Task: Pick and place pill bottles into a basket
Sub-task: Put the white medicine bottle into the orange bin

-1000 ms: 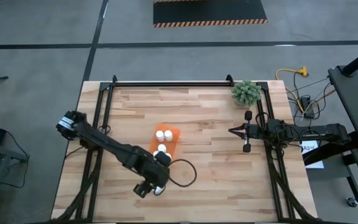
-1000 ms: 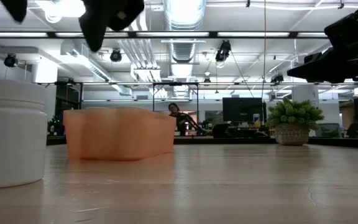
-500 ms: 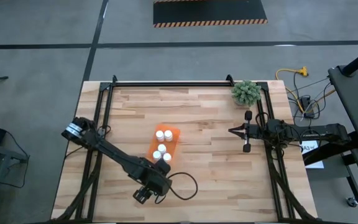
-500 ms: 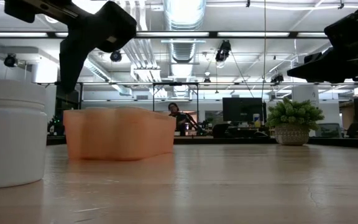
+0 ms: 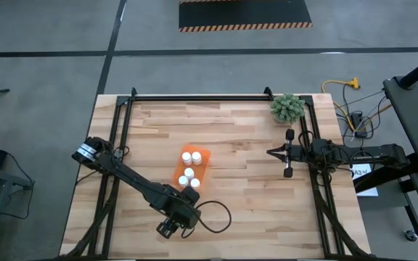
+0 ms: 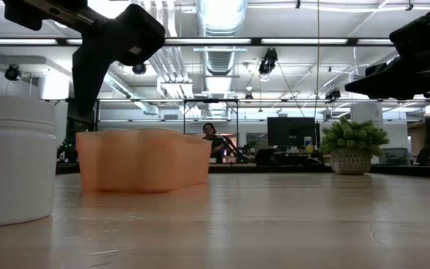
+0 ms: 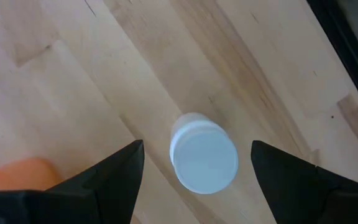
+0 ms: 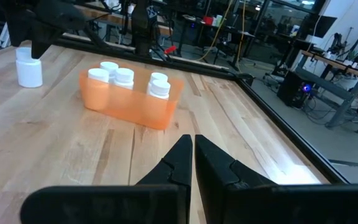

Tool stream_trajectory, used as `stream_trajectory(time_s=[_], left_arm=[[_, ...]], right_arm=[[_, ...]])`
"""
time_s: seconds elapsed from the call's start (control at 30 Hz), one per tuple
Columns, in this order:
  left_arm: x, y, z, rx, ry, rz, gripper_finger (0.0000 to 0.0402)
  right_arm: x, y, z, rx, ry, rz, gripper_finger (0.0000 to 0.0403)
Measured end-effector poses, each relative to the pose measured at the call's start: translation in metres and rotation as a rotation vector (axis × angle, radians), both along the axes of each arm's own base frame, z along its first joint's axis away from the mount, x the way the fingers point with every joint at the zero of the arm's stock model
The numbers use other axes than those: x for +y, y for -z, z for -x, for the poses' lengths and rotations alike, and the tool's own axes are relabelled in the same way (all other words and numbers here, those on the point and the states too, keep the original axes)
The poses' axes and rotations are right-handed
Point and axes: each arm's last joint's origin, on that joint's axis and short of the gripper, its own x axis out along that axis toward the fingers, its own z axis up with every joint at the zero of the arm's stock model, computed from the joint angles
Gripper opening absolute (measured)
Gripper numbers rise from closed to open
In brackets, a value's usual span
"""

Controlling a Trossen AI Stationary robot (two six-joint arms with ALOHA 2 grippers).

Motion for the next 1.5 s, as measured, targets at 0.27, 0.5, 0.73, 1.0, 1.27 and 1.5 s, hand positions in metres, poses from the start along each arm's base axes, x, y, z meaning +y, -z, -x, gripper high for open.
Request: stream_trajectory(time_s=[0.27,0.5,0.73,1.0,1.27,1.5], left_arm=[[0.0001,0.002,0.0007,0.003,0.0,-0.001,0.0276],[0.0002,0.0046,0.001,0.007,-0.023,0.006,0.0251],[-0.0013,0.0045,0.002,0.02,-0.012,0.027,0.0153],[-0.0021,0.0044,0.0035,0.035,-0.003,0.04,0.0061],[-0.0022,0.0047,0.0029,0.031,-0.004,0.041,0.0003],[-0.0024,0.0046,0.0029,0.031,-0.004,0.041,0.001]], right_arm=[[0.0,0.0,0.0,0.0,0.0,0.0,0.0009],[0.0,0.0,0.0,0.0,0.0,0.0,0.0009],[0.0,0.0,0.0,0.0,0.0,0.0,0.0009],[0.0,0.0,0.0,0.0,0.0,0.0,0.0009],[0.0,0.0,0.0,0.0,0.0,0.0,0.0009],[0.0,0.0,0.0,0.0,0.0,0.0,0.0009]])
